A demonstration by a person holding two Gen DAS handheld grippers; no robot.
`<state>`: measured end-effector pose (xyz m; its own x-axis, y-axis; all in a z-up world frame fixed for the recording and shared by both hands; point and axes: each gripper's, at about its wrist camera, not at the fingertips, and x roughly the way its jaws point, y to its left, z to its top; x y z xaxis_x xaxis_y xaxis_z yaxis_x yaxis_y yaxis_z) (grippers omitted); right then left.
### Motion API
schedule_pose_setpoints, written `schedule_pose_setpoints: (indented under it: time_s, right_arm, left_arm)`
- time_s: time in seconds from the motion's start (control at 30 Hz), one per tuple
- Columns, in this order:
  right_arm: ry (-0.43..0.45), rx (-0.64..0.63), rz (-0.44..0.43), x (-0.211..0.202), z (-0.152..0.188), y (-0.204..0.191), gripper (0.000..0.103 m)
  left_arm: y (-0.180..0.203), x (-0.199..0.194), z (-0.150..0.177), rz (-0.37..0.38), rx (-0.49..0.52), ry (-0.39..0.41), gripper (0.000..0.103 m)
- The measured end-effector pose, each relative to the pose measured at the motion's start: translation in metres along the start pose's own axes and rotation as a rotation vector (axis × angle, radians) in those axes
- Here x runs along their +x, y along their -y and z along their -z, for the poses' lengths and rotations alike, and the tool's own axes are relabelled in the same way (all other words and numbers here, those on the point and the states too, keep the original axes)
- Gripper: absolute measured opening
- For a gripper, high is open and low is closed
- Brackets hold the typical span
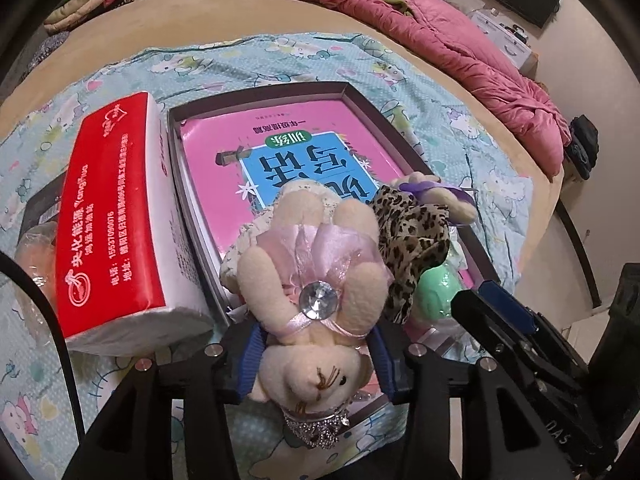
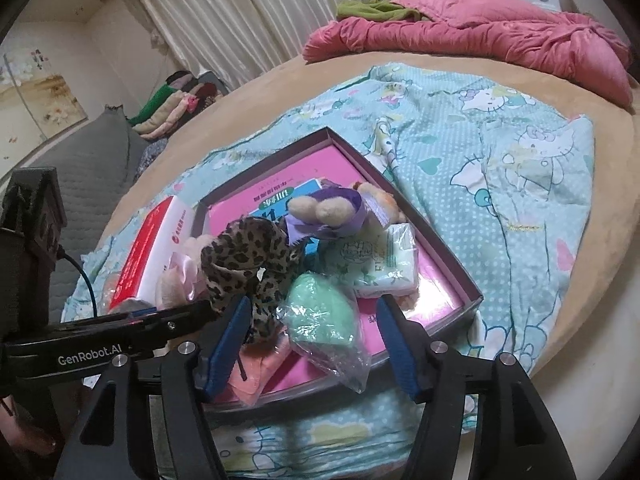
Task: Organize soft objects
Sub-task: 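Lower the bunny into the box with the left tool while the right tool releases the ball, then withdraw both open tools from the box toward the clear bag and tissue pack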
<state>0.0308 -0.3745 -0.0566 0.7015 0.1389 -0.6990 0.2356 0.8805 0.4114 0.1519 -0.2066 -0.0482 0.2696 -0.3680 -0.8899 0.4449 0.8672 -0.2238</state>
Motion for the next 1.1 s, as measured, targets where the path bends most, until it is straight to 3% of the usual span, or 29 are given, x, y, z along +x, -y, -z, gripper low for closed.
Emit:
schedule_pose_setpoints:
  time_s: [0.17,0.43,1.1]
  right_arm:
    - [0.011,0.010,-0.003,-0.005,-0.002,0.000,0.068]
    - [0.024,0.027,-0.009,-0.011,-0.004,0.002,0.069]
    - [0.116,-0.018,0.049,-0.044,-0.013,-0.021,0.077]
  left_arm:
    - [0.004,-0.005,0.000,-0.006,0.016,0.014,0.062]
    - [0.003,-0.017,0.001,-0.013,0.013,0.044,0.064]
    - [-0.001,-0.070,0.014,-0.050,0.017,0.144,0.082]
